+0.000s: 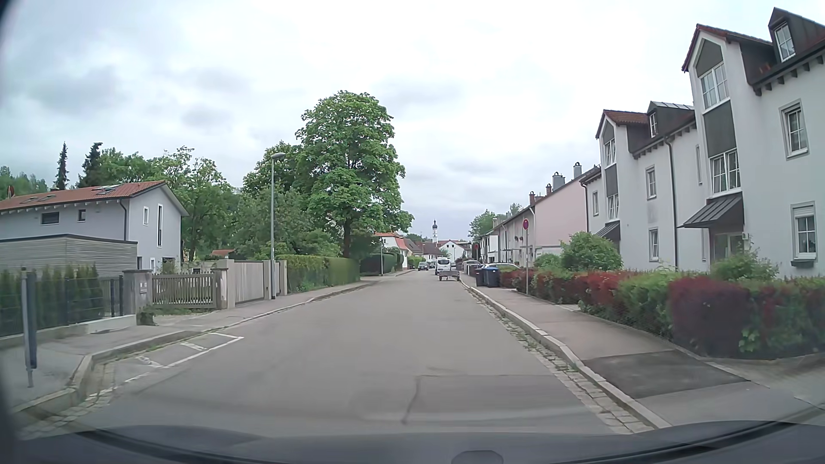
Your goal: Follow the waypoints while adhering to traffic rules and regulations
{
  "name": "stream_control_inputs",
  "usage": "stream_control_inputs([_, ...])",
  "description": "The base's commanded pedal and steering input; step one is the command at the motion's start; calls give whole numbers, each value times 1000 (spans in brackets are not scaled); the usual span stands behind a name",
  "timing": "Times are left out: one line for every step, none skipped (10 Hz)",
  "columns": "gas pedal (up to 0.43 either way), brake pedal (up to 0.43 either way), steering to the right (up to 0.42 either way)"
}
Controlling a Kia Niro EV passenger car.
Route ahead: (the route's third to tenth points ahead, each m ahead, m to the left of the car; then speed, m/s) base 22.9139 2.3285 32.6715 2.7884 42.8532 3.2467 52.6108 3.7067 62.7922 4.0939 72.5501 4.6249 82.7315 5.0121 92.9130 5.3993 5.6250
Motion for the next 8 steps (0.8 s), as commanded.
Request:
stream_control_inputs([39, 0, 7])
stream_control_inputs([39, 0, 7])
stream_control_inputs([39, 0, 8])
stream_control_inputs([39, 0, 7])
stream_control_inputs([39, 0, 7])
stream_control_inputs([39, 0, 7])
stream_control_inputs([39, 0, 4])
stream_control_inputs([39, 0, 0])
